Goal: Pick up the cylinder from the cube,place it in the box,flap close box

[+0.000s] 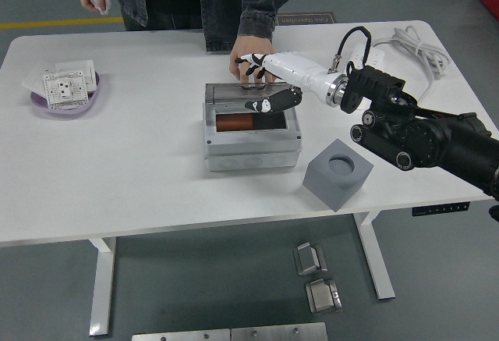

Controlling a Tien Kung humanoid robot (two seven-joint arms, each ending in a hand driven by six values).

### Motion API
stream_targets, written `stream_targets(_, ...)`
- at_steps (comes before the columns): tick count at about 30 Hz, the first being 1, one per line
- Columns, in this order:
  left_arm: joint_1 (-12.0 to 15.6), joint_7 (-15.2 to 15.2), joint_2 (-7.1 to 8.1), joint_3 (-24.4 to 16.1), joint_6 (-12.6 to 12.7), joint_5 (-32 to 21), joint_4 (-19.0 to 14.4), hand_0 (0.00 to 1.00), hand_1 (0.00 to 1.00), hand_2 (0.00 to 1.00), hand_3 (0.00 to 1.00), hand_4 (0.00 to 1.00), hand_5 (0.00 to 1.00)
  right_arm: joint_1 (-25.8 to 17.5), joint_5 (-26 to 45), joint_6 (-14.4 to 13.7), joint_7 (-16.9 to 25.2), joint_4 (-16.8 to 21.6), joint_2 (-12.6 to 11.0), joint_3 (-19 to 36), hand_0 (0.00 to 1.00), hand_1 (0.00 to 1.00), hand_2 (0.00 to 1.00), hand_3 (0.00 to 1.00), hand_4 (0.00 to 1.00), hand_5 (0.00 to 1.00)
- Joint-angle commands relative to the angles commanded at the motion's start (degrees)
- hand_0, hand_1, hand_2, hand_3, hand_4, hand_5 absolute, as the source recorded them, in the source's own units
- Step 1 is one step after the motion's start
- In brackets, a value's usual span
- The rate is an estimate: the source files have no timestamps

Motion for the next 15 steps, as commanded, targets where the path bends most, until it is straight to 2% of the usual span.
stream_targets(7,0.6,-0.4,-0.4,1.0,0.1,-1.4,0.0,0.665,0.664,0.565,0.603,0.619,0.249,-4.6,-3.1,-0.3,-1.4,8.0,-3.8,1.3,0.741,0.692,0.769,0.924,0.776,0.462)
stream_targets(15,0.8,-0.6,-0.68,1.4,0.1,-1.8,0.0,0.664,0.664,0.566,0.603,0.619,0.249,-7.9,-6.7,-0.2,-3.0,11.3,-5.3,4.7,0.718,0.689,0.77,0.926,0.773,0.469)
